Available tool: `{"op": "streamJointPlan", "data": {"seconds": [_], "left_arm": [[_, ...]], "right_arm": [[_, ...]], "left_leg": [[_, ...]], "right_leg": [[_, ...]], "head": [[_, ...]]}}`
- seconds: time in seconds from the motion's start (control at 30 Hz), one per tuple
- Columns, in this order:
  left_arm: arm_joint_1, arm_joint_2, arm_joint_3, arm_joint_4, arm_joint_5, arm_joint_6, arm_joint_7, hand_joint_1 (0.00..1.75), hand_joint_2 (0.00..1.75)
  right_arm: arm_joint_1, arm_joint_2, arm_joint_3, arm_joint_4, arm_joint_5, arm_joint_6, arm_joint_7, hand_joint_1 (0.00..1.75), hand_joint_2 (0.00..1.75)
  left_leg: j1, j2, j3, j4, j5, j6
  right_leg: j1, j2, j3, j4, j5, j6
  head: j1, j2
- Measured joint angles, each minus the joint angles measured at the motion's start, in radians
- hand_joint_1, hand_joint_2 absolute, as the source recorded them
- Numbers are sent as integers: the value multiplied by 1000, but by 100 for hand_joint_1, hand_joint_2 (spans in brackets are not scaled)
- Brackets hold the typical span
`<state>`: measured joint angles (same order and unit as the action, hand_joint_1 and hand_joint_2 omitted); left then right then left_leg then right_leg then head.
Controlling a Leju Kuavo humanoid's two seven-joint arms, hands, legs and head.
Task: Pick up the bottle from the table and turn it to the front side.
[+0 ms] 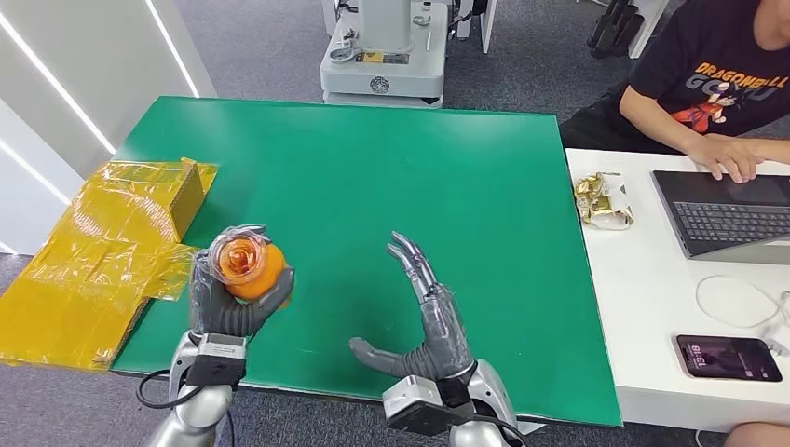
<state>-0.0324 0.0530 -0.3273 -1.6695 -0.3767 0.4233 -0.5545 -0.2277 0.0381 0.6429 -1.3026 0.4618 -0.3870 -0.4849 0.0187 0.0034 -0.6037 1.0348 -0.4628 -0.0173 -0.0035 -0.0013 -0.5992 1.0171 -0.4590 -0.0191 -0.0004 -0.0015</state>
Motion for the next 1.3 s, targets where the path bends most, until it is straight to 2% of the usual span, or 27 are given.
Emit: {"op": "streamJointPlan", "data": {"seconds": [0.23, 0.33, 0.43, 0.6, 0.87, 1.3], "left_arm": [[-21, 112, 38, 15, -159, -13, 85, 175, 175], [-37, 150, 39, 40, -300, -20, 149, 175, 175], [-71, 192, 38, 88, -403, -30, 174, 175, 175], [-142, 258, 32, 192, -472, -55, 197, 175, 175], [-237, 305, 22, 443, -536, 9, 179, 175, 175], [-379, 345, 2, 838, -708, 48, 180, 175, 175]], "right_arm": [[18, -21, 2, -25, -6, 1, 0, 0, 175], [23, -29, 3, -43, -8, 16, 7, 0, 175], [30, -36, 3, -68, -8, 34, 19, 0, 175], [38, -47, 3, -119, -16, 46, 8, 0, 175], [36, -53, 16, -137, -46, 52, -38, 0, 175], [3, -53, 40, -117, -76, 57, -52, 0, 175]], "left_leg": [[0, 0, 0, 0, 0, 0], [0, 0, 0, 0, 0, 0], [0, 0, 0, 0, 0, 0], [0, 1, 1, 0, 0, 0], [0, 1, 0, 0, 0, 0], [0, 1, 1, 0, 0, 0]], "right_leg": [[0, 0, 0, 0, 0, 0], [0, 0, 0, 0, 0, 0], [0, 0, 0, 0, 0, 0], [0, 1, 0, 0, 0, 0], [0, 1, 0, 0, 0, 0], [0, 2, 0, 1, 0, 0]], "head": [[0, 0], [0, 0], [0, 0], [0, 0], [0, 0], [0, 0]]}}
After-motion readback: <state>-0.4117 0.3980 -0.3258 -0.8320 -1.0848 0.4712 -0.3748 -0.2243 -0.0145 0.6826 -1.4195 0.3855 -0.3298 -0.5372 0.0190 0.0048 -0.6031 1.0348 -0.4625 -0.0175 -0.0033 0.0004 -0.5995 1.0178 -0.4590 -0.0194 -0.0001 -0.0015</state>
